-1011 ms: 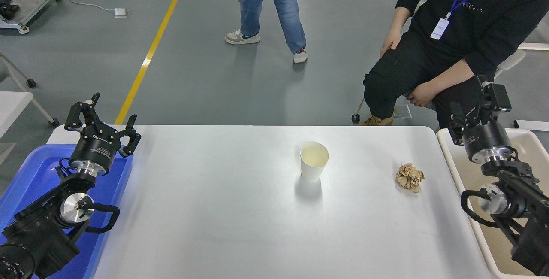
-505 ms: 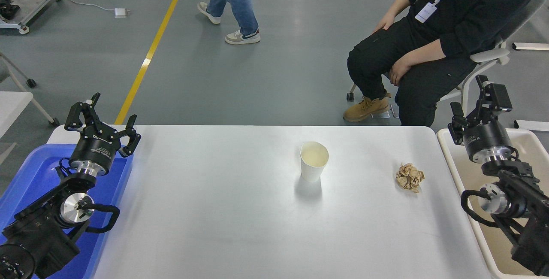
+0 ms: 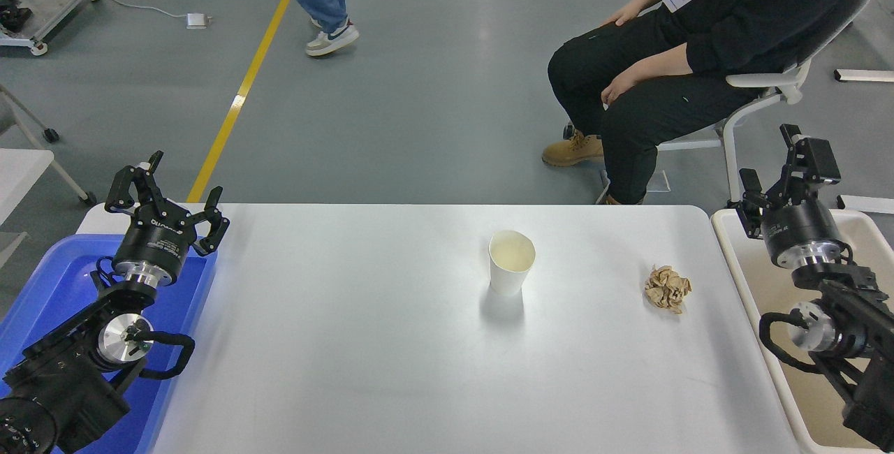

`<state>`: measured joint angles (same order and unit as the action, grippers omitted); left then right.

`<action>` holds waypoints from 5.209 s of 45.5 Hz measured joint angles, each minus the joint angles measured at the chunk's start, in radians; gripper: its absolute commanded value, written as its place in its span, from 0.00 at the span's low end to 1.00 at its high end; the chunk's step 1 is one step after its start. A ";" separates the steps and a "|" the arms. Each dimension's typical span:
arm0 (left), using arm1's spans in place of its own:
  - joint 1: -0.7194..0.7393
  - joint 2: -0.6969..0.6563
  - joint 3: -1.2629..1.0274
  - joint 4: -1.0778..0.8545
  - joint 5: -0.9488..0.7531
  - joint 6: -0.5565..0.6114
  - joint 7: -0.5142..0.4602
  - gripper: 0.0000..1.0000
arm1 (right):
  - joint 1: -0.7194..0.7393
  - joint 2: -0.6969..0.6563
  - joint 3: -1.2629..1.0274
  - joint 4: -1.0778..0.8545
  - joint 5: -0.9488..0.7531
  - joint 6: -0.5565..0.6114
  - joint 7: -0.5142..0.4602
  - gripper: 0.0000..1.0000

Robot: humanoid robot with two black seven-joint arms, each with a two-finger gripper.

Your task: Clean the table surface

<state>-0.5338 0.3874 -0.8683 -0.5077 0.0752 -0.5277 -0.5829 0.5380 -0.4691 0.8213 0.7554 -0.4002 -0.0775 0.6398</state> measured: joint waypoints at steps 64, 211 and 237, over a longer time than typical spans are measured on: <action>0.000 0.000 0.000 0.000 0.000 0.000 0.000 1.00 | 0.794 -0.091 -1.310 0.045 -0.349 -0.026 -0.010 0.99; 0.000 0.000 0.000 0.000 0.000 0.000 0.000 1.00 | 0.573 0.469 -1.728 -0.440 -0.544 -0.007 -0.003 0.00; 0.000 0.000 0.000 0.000 0.000 0.000 0.000 1.00 | 0.604 0.469 -1.718 -0.440 -0.522 0.004 0.020 0.00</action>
<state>-0.5338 0.3869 -0.8684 -0.5077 0.0752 -0.5277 -0.5829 1.1422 0.0000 -0.8964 0.3158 -0.9222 -0.0731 0.6596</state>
